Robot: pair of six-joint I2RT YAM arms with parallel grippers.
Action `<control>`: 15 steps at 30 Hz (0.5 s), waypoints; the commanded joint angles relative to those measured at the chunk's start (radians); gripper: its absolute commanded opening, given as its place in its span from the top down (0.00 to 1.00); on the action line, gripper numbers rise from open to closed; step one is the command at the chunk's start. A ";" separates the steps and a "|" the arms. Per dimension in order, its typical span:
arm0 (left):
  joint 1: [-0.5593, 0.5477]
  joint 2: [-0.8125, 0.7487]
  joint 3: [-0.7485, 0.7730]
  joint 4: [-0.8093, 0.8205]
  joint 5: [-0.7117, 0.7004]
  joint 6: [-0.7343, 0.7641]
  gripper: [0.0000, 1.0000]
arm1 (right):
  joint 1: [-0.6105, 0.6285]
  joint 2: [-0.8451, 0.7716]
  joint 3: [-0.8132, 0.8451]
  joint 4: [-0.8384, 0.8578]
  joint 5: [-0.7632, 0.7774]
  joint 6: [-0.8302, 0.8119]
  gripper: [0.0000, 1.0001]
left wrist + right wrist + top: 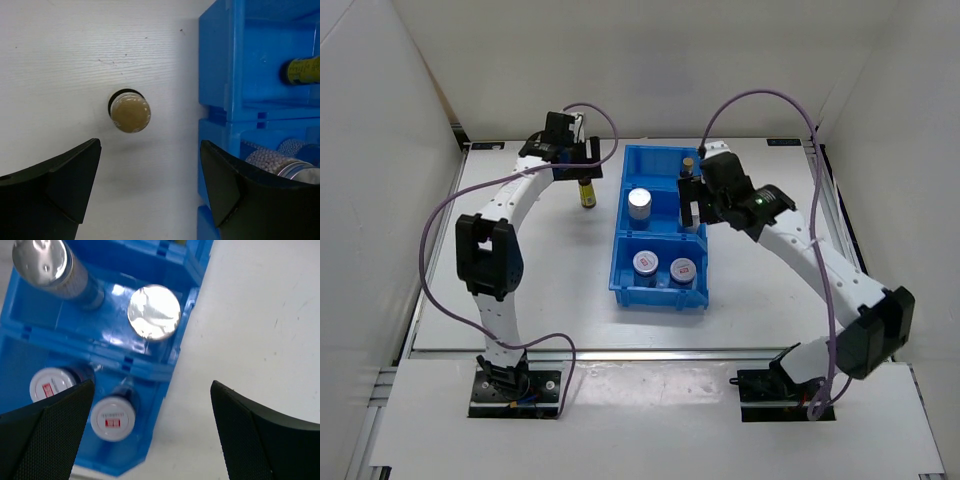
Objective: Organize the condiment bottles
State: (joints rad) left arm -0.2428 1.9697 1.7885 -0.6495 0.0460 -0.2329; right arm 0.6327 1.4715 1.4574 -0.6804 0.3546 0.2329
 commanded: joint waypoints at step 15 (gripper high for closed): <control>-0.064 0.110 0.121 0.025 -0.178 0.053 0.24 | -0.001 -0.316 -0.203 -0.059 -0.057 0.005 0.00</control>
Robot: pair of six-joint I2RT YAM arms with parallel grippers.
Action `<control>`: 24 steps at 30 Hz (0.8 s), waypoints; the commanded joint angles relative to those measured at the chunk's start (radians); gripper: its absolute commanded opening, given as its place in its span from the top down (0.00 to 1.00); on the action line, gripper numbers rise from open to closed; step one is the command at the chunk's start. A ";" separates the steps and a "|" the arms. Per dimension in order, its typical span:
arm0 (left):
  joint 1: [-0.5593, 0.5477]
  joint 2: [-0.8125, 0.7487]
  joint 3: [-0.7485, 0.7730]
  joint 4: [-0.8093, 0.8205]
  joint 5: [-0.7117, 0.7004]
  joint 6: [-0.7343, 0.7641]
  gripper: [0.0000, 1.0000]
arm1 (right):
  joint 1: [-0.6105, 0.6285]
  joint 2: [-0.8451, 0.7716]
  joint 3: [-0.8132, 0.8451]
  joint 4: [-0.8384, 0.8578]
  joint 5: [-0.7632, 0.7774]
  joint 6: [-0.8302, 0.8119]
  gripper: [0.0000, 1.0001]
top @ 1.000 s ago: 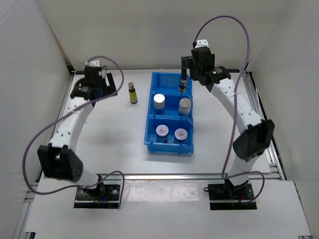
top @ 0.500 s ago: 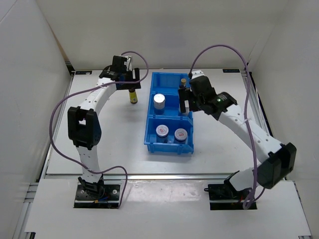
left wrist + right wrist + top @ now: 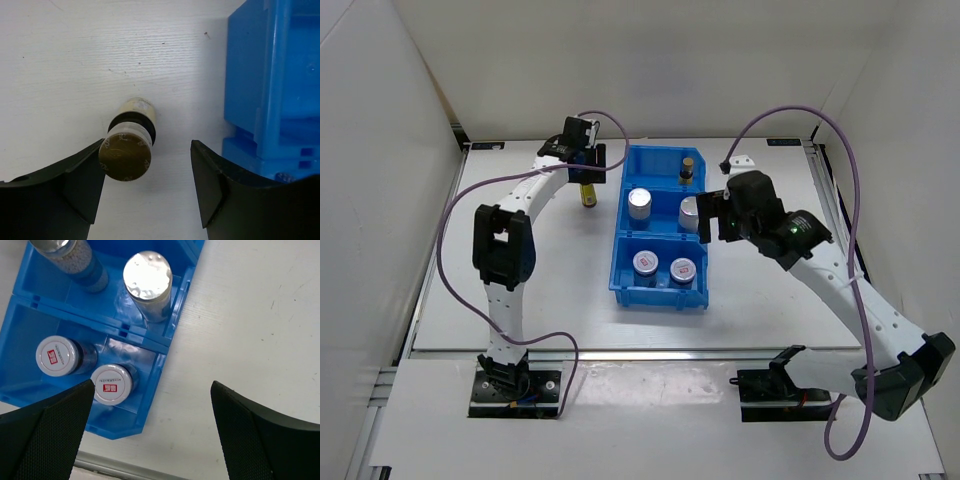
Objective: Organize the condiment bottles
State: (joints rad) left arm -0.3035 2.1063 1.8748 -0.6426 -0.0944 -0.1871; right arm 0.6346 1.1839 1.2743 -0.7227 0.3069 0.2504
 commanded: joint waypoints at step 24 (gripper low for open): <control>-0.034 -0.132 0.066 0.058 -0.148 0.028 0.86 | -0.003 -0.076 -0.092 -0.044 -0.038 -0.023 0.00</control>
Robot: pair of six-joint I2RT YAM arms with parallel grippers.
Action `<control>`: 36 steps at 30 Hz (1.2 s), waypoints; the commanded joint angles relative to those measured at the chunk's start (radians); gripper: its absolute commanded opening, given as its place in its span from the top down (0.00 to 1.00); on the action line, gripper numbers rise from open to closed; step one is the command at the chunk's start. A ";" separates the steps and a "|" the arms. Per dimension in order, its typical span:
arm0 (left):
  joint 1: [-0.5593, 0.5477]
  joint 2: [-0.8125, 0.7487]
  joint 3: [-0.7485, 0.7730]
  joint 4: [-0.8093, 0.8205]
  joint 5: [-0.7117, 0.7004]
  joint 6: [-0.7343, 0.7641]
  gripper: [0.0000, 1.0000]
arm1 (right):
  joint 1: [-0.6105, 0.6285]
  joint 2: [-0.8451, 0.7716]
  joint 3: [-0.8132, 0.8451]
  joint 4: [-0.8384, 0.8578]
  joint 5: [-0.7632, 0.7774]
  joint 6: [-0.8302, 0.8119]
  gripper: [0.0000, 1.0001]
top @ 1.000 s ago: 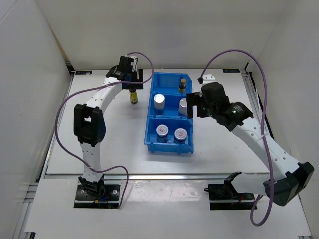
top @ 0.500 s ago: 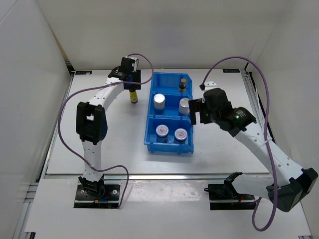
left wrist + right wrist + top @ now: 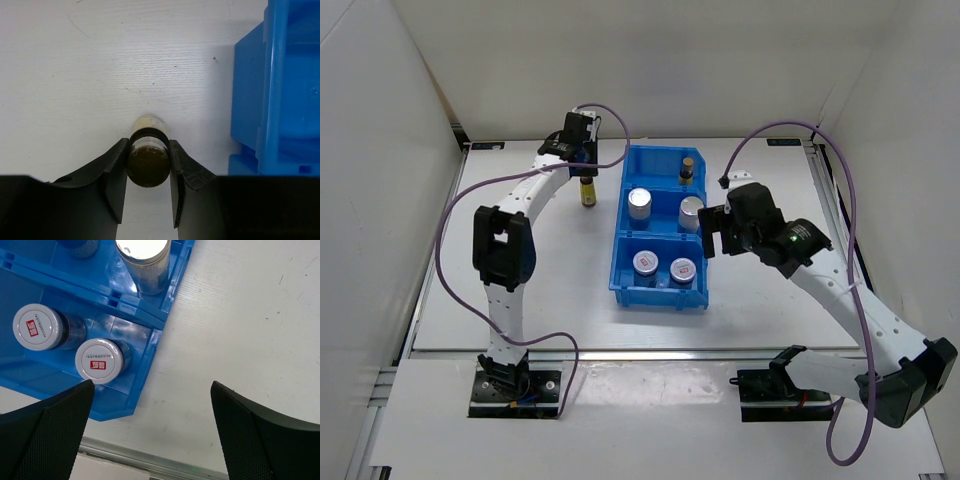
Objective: Organize the condiment bottles
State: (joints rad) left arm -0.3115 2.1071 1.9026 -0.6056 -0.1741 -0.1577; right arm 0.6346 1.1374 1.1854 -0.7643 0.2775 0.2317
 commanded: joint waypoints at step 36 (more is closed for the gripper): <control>-0.225 -0.065 0.138 0.237 -0.015 -0.002 0.88 | -0.003 -0.177 -0.101 -0.084 -0.011 0.023 0.00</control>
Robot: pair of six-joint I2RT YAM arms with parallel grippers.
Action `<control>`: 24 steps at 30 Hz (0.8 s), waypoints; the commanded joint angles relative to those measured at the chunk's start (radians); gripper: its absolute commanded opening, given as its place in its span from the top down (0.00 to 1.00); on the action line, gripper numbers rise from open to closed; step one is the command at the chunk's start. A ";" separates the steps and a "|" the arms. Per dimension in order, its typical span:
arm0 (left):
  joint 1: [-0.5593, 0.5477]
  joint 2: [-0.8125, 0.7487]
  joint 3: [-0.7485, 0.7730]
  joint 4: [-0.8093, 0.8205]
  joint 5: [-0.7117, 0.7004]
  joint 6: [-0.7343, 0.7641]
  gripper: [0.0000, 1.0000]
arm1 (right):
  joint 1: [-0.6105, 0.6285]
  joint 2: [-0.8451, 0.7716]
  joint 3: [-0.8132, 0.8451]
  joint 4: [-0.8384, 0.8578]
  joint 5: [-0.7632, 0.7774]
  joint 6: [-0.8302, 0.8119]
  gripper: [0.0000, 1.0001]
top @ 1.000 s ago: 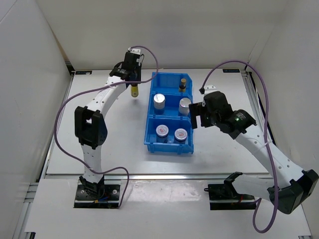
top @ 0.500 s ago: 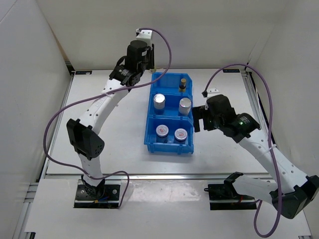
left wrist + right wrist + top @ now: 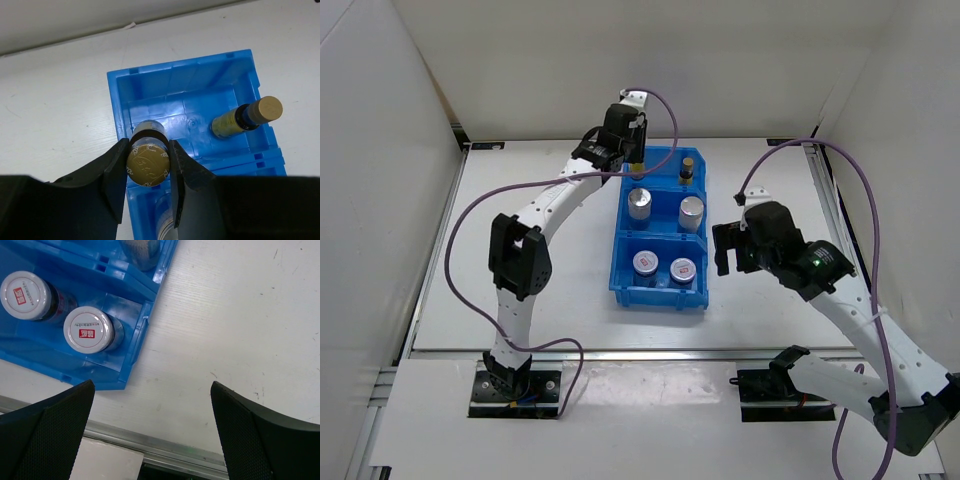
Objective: Organize the condiment bottles
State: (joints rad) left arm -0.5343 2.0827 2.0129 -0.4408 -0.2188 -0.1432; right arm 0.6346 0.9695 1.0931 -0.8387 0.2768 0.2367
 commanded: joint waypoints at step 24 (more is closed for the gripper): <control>-0.003 0.118 0.086 -0.030 0.047 -0.025 0.34 | -0.003 -0.018 -0.027 0.000 -0.019 0.046 0.00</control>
State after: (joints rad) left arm -0.5343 2.2211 2.0354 -0.4706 -0.1677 -0.1600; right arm 0.6346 0.9695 1.0809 -0.8513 0.2611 0.2634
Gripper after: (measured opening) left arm 0.631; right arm 0.998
